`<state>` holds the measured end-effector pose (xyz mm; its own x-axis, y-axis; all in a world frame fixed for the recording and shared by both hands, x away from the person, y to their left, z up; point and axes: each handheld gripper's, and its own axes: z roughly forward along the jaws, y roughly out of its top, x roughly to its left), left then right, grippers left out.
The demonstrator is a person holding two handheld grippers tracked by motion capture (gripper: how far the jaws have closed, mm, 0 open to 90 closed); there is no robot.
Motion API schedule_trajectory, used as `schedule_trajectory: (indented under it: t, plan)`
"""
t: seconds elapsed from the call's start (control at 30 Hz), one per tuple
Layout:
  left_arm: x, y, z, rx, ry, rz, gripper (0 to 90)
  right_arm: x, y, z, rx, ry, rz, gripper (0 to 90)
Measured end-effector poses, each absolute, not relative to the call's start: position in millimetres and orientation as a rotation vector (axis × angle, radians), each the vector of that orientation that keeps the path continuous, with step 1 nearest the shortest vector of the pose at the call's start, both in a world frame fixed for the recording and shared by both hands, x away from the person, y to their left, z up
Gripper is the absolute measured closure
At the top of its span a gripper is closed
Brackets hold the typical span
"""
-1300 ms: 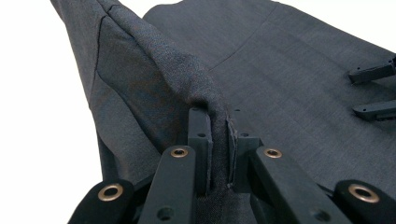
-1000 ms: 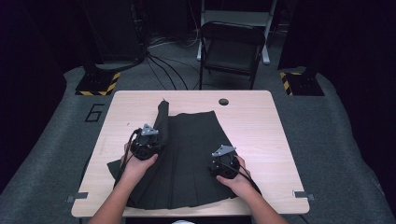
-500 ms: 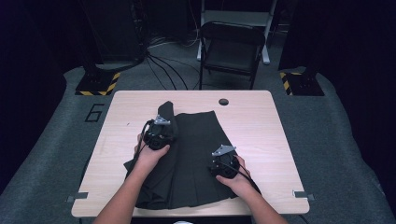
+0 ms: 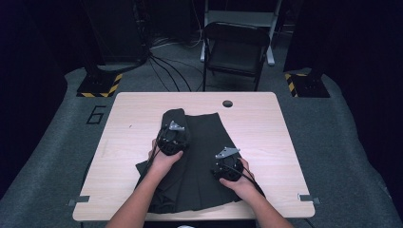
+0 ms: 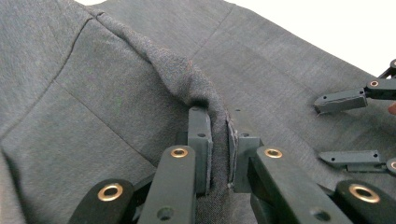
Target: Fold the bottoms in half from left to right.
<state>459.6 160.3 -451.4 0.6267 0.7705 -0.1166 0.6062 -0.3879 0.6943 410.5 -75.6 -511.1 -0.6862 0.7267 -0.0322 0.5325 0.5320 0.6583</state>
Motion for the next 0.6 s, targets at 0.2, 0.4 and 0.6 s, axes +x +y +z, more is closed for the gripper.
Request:
schedule_trajectory:
  t: [0.2,0.4,0.6]
  plan:
    - [461.5,153.4,-465.7,2.138,1.080,0.272,82.1,410.7,-75.1,-511.3,1.049,2.468,0.910,42.7]
    - [460.4,148.3,-476.5,2.162,1.075,0.260,82.1,410.7,-75.1,-511.5,1.048,2.468,0.912,42.7]
    - [459.1,145.8,-486.5,2.178,1.077,0.240,82.0,410.6,-75.2,-511.8,1.040,2.464,0.913,42.7]
